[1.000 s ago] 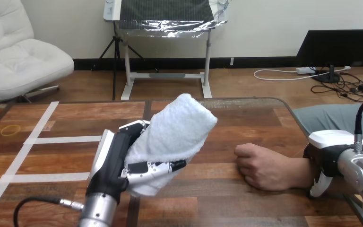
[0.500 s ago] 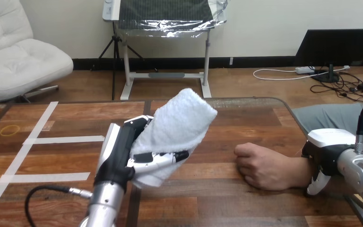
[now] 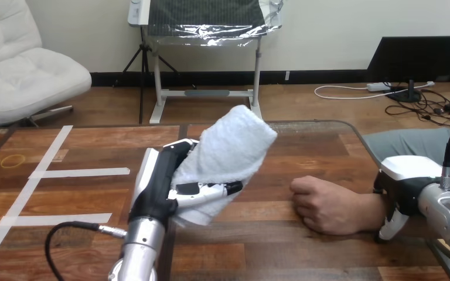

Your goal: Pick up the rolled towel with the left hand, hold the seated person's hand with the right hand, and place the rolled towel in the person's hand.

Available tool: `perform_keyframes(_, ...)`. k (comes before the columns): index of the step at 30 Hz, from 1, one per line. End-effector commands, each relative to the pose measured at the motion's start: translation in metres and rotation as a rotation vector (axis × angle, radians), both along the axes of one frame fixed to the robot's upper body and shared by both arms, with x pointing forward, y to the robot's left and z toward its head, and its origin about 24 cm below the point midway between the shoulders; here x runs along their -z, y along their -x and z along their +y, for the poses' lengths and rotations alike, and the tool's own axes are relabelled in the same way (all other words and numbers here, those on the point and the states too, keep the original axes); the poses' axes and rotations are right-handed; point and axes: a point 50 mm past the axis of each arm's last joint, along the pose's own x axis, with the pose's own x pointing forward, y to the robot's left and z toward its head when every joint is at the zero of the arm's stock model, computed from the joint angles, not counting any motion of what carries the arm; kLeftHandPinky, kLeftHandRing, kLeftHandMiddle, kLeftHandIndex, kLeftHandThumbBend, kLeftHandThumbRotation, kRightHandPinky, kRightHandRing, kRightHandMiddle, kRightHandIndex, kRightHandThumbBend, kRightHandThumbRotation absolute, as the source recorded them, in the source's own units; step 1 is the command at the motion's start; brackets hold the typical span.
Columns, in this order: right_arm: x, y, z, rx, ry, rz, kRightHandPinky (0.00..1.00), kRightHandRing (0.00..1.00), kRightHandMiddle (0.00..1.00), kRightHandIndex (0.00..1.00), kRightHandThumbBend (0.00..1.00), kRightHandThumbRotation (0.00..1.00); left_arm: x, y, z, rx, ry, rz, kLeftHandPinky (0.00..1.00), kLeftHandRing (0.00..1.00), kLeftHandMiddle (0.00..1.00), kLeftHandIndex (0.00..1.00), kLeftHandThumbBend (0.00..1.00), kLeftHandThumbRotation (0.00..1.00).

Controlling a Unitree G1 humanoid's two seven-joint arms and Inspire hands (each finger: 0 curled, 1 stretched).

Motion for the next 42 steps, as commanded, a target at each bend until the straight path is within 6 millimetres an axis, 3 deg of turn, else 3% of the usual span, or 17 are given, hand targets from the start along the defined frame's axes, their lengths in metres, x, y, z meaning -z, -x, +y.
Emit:
perform_keyframes(1,-0.009,-0.007,0.0,0.002,-0.033,-0.08,0.17,0.27,0.38,0.42,0.72,0.01,-0.03,-0.021,-0.014,0.035,0.009,-0.113,0.34,0.37,0.4,0.48,0.63,0.01)
perform_keyframes(11,-0.014,-0.006,0.0,0.005,-0.075,-0.136,0.12,0.22,0.34,0.36,0.7,0.0,-0.03,-0.024,-0.022,0.058,0.013,-0.107,0.33,0.37,0.4,0.47,0.63,0.01)
perform_keyframes(42,-0.032,-0.004,0.005,-0.014,-0.147,-0.252,0.1,0.17,0.28,0.33,0.7,0.0,-0.027,-0.03,-0.048,0.12,-0.013,-0.07,0.36,0.38,0.42,0.47,0.61,0.0)
